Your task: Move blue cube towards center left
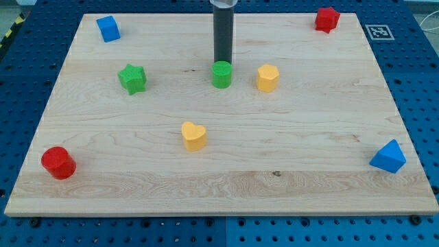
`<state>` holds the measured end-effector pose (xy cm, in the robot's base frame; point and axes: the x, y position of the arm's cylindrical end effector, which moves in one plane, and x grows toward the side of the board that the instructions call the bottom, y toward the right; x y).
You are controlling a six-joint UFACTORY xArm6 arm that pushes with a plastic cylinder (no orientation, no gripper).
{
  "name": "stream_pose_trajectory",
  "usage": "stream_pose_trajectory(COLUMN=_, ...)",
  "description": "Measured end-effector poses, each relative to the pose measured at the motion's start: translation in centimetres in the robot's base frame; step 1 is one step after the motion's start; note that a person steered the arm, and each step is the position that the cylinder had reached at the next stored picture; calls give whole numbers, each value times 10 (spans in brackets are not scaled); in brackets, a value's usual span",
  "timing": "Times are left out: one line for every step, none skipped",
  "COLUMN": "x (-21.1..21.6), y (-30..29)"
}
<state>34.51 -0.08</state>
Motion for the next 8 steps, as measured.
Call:
stream_pose_trajectory(x=14, y=0)
stream_pose_trajectory(x=26, y=-1)
stream_pose_trajectory(x=15, y=-12)
stream_pose_trajectory(x=13, y=-18)
stream_pose_trajectory(x=-3, y=-64)
stream_pose_trajectory(x=-52, y=-71)
stream_pose_trajectory(x=-93, y=-93)
stream_pose_trajectory(x=-132, y=-135)
